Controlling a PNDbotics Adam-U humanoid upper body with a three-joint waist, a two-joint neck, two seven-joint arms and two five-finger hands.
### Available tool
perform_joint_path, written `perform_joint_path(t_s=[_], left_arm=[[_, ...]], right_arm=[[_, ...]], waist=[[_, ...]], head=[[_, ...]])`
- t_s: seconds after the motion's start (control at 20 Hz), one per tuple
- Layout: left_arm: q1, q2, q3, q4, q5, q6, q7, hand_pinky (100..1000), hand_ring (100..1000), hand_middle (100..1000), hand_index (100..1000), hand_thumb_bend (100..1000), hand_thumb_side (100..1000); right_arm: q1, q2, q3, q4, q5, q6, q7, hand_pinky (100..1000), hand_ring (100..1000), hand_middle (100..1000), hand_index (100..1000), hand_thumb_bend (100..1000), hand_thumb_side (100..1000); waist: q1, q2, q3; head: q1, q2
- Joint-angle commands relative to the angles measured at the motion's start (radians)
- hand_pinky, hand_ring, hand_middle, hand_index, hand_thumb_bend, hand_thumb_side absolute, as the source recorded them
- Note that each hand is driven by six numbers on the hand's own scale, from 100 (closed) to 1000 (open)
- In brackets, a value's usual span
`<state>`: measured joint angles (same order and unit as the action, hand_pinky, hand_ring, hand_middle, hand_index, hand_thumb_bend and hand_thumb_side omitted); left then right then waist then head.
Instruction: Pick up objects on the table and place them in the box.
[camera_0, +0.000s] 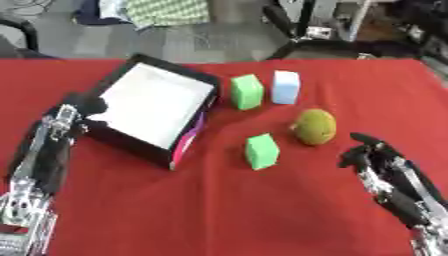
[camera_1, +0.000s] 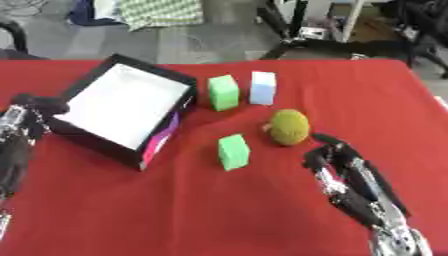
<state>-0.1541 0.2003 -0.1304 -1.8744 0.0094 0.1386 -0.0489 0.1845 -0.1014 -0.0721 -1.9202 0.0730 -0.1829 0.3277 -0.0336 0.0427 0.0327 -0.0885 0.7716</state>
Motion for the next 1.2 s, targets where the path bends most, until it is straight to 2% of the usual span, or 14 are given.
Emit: perform_joint_path(t_s=[0.05,0.35,0.4,0.45,0.6,0.85,1.05,1.2], left_arm=[[-0.01,0.003,0.002,-0.021,0.0,0.001,-0.002,734,796,642,708,100,873],[-0.009,0.004,0.001,-0.019,-0.001,0.001,-0.003,735,796,642,708,100,873],[-0.008,0.005,0.0,-0.019,-0.001,0.001,-0.003,734,797,642,708,100,874],[-0.008,0.007,-0.002,-0.018,-0.001,0.002,-0.004,734,797,642,708,100,874],[-0.007,0.009,-0.004,-0.017,-0.002,0.002,-0.007,734,797,642,708,100,874],[-0.007,0.012,-0.006,-0.016,-0.004,0.001,-0.009,735,797,642,708,100,874],[-0.008,0.013,-0.007,-0.015,-0.004,0.002,-0.01,735,797,642,708,100,875],[-0.007,0.014,-0.008,-0.014,-0.005,0.002,-0.012,735,798,642,708,100,875]], right_arm=[[-0.014,-0.025,-0.003,-0.012,-0.006,-0.006,-0.001,1000,634,606,882,100,489],[-0.046,-0.099,-0.007,-0.004,-0.005,-0.031,-0.011,1000,635,608,885,100,467],[-0.053,-0.124,-0.006,-0.003,-0.002,-0.037,-0.011,1000,639,618,892,100,417],[-0.071,-0.187,-0.004,0.001,0.004,-0.049,-0.012,1000,641,620,893,100,409],[-0.114,-0.322,0.004,0.036,0.008,-0.094,-0.033,1000,646,627,896,100,377],[-0.203,-0.502,0.03,0.143,0.012,-0.166,-0.065,990,663,659,904,100,290],[-0.284,-0.581,0.056,0.261,0.025,-0.21,-0.062,984,671,669,907,100,246],[-0.352,-0.61,0.078,0.368,0.047,-0.234,-0.044,983,677,684,909,100,223]], waist=[[0.01,-0.001,0.001],[0.008,-0.005,0.003],[0.007,-0.005,0.005],[0.005,-0.005,0.007],[0.003,-0.005,0.009],[0.0,-0.006,0.014],[-0.001,-0.006,0.016],[0.0,-0.005,0.018]], head=[[0.0,-0.002],[0.002,-0.002],[0.001,-0.002],[-0.001,-0.002],[-0.001,-0.002],[-0.002,-0.002],[-0.003,-0.002],[-0.005,-0.002]])
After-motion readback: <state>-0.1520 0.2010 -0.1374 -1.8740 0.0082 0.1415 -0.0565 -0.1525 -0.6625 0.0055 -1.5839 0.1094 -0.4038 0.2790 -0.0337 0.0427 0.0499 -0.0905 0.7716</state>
